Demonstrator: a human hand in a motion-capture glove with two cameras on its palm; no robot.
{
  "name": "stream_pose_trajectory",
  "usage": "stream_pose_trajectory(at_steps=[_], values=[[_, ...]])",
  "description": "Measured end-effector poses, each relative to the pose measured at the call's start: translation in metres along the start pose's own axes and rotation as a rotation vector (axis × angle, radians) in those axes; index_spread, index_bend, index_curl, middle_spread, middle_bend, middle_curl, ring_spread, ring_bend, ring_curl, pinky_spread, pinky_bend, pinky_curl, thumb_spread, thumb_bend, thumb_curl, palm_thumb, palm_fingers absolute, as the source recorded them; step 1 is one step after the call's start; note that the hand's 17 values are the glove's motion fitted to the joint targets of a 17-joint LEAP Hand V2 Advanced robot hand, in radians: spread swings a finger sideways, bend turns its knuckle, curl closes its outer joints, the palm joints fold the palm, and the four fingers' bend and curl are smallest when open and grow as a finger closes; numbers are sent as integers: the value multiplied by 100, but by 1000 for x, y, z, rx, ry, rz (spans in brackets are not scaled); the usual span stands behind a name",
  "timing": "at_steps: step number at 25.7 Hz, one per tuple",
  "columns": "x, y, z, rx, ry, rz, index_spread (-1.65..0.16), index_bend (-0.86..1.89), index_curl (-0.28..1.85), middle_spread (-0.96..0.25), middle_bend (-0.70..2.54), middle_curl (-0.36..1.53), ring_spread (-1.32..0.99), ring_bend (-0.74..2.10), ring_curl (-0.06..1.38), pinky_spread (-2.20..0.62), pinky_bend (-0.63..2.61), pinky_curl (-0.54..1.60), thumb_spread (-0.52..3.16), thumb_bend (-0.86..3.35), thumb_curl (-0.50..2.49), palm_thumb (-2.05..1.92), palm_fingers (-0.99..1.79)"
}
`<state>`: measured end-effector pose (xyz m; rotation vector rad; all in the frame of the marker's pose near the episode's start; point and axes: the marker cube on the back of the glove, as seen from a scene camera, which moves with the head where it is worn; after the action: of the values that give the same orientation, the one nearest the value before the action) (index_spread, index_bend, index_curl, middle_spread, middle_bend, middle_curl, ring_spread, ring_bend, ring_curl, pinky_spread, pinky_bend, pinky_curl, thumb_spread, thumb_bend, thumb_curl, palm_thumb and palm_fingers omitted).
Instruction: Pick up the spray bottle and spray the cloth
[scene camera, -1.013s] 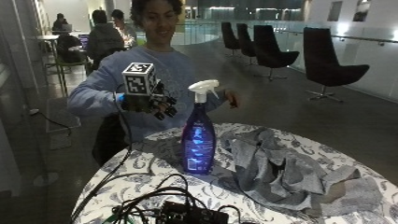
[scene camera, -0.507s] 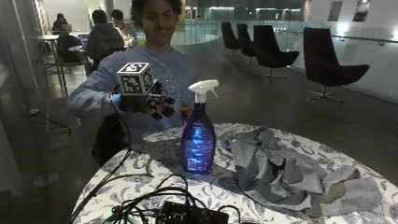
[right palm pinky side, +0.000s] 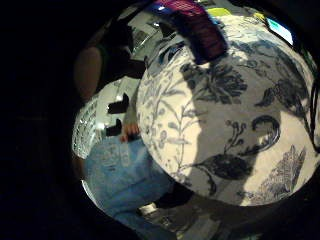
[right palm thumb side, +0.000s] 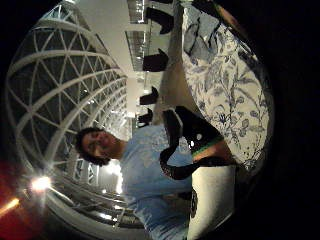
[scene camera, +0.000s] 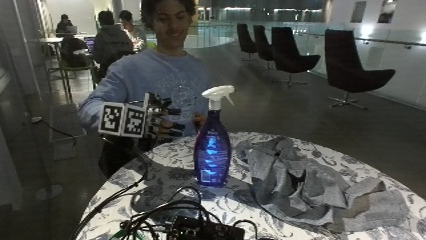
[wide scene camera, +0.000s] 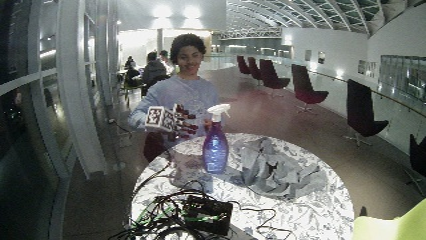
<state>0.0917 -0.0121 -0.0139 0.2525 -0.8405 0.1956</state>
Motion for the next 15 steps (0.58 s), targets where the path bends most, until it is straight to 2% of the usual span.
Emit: stream_pose_trajectory(at_steps=[8,12,15], values=[[41,-71,-1,200,42,127,-40,7,15,-1,31,30,1,43,27,19,51,32,105,13,26,59,45],[51,-121,15,313,33,122,-43,0,11,0,33,32,2,46,29,20,58,34,102,9,27,61,37],[53,-144,19,426,50,96,-42,1,8,-1,41,34,1,56,31,22,55,33,99,11,29,70,51]])
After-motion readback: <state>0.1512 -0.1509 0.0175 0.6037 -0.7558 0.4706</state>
